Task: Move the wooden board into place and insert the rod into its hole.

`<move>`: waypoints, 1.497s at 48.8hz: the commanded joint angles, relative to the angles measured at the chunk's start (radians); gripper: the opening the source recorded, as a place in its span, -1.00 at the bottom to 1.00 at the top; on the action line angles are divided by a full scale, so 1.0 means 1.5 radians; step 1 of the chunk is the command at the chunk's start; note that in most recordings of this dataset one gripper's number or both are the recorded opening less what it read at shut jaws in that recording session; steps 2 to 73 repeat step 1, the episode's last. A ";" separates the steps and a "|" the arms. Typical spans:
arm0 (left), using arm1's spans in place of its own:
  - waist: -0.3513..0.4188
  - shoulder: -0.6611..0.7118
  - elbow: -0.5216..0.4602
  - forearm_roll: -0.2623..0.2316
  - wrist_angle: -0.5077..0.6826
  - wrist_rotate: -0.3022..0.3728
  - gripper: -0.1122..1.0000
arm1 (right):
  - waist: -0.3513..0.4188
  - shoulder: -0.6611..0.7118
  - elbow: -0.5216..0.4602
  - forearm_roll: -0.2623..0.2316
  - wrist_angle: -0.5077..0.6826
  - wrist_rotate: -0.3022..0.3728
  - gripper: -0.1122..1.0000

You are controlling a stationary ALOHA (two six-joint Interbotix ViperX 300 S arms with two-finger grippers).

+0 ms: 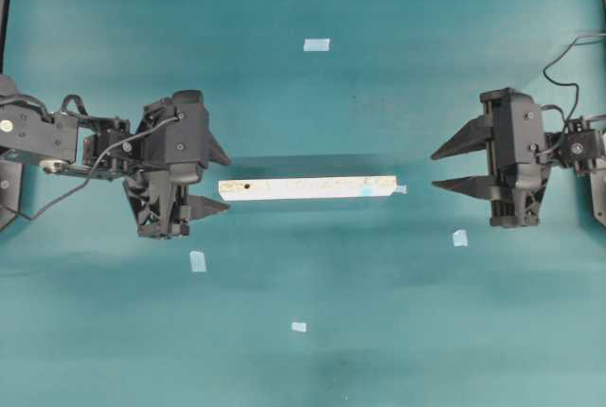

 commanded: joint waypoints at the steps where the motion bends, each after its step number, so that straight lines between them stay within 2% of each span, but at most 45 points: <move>1: -0.001 -0.006 -0.005 0.001 -0.005 -0.003 0.57 | 0.000 -0.002 -0.010 0.000 -0.006 0.001 0.22; 73: -0.001 -0.006 -0.005 0.001 -0.005 -0.003 0.57 | 0.000 -0.002 -0.010 0.000 -0.006 0.001 0.22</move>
